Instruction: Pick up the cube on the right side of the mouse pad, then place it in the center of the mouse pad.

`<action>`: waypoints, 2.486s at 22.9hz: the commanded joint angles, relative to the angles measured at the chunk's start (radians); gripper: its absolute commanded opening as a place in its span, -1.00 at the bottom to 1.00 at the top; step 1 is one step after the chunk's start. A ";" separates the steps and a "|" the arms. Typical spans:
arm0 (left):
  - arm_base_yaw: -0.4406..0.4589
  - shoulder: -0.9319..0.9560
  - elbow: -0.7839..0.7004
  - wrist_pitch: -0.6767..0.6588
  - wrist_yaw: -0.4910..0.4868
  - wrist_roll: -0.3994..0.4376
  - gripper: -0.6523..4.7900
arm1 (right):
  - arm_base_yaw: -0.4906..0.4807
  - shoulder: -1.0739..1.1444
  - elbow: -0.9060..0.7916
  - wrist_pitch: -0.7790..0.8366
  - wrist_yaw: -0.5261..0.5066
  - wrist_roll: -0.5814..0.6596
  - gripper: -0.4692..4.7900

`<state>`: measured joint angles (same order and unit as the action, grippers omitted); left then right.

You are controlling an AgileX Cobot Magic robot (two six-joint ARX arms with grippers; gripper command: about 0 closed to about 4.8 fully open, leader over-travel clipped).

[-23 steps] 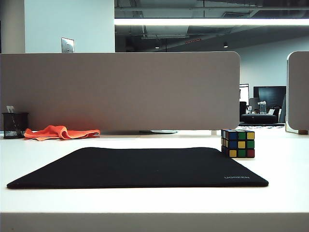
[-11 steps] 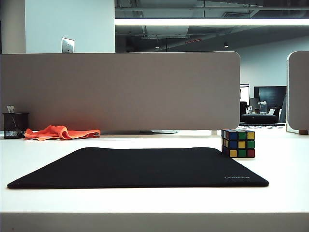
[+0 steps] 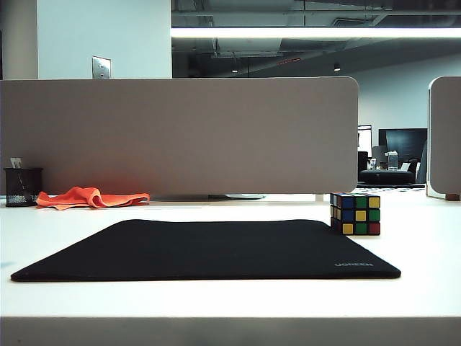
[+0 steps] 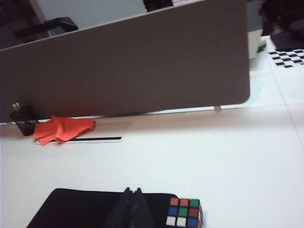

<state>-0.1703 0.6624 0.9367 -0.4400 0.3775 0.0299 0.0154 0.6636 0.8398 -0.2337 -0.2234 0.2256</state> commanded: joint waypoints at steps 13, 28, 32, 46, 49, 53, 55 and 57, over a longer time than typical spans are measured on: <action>-0.039 0.187 0.006 0.016 0.001 -0.002 0.09 | 0.233 0.536 0.264 -0.129 0.208 -0.237 1.00; -0.041 0.218 0.006 0.028 -0.026 -0.001 0.40 | 0.241 1.098 0.584 -0.299 0.368 -0.008 1.00; -0.041 0.218 0.006 0.014 -0.026 -0.001 0.40 | 0.241 1.151 0.587 -0.315 0.387 -0.008 1.00; -0.041 0.218 0.006 0.008 -0.026 -0.003 0.39 | 0.237 1.246 0.599 -0.316 0.380 -0.008 1.00; -0.042 0.218 0.006 0.008 -0.026 -0.003 0.39 | 0.237 1.246 0.599 -0.319 0.379 -0.008 0.82; -0.042 0.218 0.006 0.008 -0.026 -0.003 0.39 | 0.237 1.246 0.599 -0.321 0.379 -0.008 0.49; -0.042 0.218 0.006 0.007 -0.026 -0.003 0.39 | 0.237 1.246 0.599 -0.322 0.379 -0.008 0.48; -0.042 0.218 0.006 0.007 -0.026 -0.003 0.39 | 0.237 1.246 0.599 -0.323 0.381 -0.008 0.48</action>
<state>-0.2104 0.8822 0.9375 -0.4385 0.3519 0.0265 0.2512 1.9186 1.4349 -0.5598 0.1539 0.2161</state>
